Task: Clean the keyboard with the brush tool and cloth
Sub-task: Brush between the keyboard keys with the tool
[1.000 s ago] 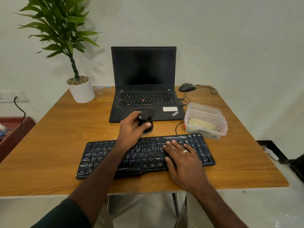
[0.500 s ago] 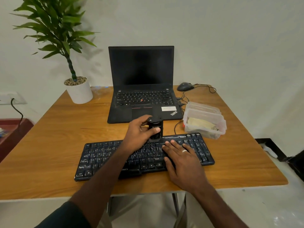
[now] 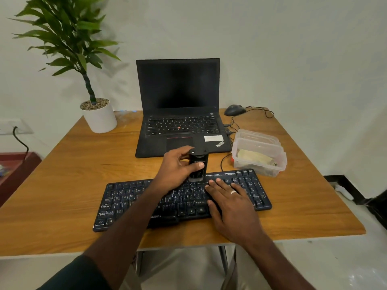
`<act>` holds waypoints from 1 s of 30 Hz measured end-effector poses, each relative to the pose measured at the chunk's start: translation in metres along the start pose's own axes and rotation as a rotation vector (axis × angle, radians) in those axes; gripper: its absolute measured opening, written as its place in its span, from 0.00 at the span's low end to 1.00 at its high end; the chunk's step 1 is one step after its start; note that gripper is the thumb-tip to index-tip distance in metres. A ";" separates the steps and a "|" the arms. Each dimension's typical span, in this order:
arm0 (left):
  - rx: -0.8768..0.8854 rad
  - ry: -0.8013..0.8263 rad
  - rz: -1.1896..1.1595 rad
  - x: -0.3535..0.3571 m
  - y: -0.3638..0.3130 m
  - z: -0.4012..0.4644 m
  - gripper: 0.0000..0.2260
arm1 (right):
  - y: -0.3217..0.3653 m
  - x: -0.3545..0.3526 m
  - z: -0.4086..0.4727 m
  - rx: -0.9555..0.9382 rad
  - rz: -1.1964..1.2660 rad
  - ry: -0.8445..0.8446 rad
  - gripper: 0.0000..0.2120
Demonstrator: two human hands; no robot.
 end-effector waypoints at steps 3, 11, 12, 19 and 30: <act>0.053 -0.041 0.038 0.008 -0.006 0.005 0.13 | 0.000 -0.001 0.000 0.002 0.005 0.003 0.22; -0.053 -0.074 -0.116 -0.030 0.009 -0.001 0.13 | -0.001 0.000 0.001 0.003 0.014 0.015 0.22; -0.053 -0.045 -0.107 -0.027 0.008 -0.002 0.13 | -0.002 0.000 0.001 -0.003 0.029 0.018 0.21; -0.013 0.024 -0.099 -0.015 0.007 0.001 0.12 | -0.040 -0.025 -0.011 0.014 0.084 -0.061 0.19; 0.004 0.022 -0.144 0.048 -0.006 0.022 0.16 | -0.047 -0.019 -0.015 0.050 0.092 -0.063 0.19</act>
Point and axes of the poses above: each hand's wrist, its own z-axis towards the middle knuckle, its own x-axis out of the palm, y = z × x, the point moved 7 cm from there along z, towards the middle knuckle, and after that the axes turned 2 degrees about z, right-handed, at the moved point
